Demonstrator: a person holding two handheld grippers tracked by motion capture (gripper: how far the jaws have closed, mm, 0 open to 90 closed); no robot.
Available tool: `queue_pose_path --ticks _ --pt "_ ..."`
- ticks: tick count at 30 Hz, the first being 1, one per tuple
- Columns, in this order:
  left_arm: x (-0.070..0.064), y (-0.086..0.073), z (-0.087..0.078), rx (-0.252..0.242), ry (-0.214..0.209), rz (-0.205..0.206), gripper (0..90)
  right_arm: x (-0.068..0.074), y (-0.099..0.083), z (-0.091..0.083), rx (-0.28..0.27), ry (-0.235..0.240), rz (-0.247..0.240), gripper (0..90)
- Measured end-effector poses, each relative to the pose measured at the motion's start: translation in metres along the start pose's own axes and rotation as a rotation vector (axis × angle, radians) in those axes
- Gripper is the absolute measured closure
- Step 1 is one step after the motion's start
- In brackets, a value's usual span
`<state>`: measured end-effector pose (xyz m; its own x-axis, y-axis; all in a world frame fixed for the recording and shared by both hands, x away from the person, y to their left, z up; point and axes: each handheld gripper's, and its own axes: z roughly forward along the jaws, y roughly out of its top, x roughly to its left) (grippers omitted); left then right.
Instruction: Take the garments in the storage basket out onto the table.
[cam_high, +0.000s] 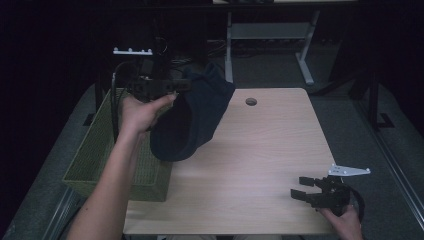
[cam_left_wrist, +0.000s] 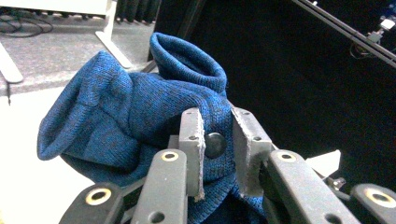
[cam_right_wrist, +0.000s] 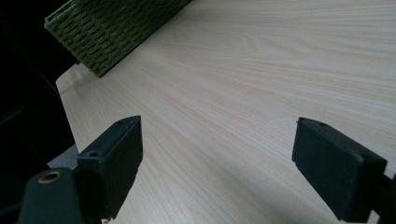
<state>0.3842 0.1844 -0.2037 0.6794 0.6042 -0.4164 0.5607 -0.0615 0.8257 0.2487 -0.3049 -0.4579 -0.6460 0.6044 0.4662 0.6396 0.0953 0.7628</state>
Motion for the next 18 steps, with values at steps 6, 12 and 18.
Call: queue_pose_path --ticks 6,12,18 --pt "-0.007 -0.005 0.019 0.013 -0.017 -0.004 75.4 0.0 0.0 -0.001 -0.004 0.002 0.002 15.9" --pt "-0.005 -0.016 0.043 0.04 -0.022 -0.025 75.4 -0.001 0.0 -0.003 -0.01 0.001 0.005 15.9" --pt "0.002 -0.035 0.071 0.086 -0.018 -0.049 75.4 -0.003 -0.001 -0.005 -0.008 0.0 0.005 15.9"
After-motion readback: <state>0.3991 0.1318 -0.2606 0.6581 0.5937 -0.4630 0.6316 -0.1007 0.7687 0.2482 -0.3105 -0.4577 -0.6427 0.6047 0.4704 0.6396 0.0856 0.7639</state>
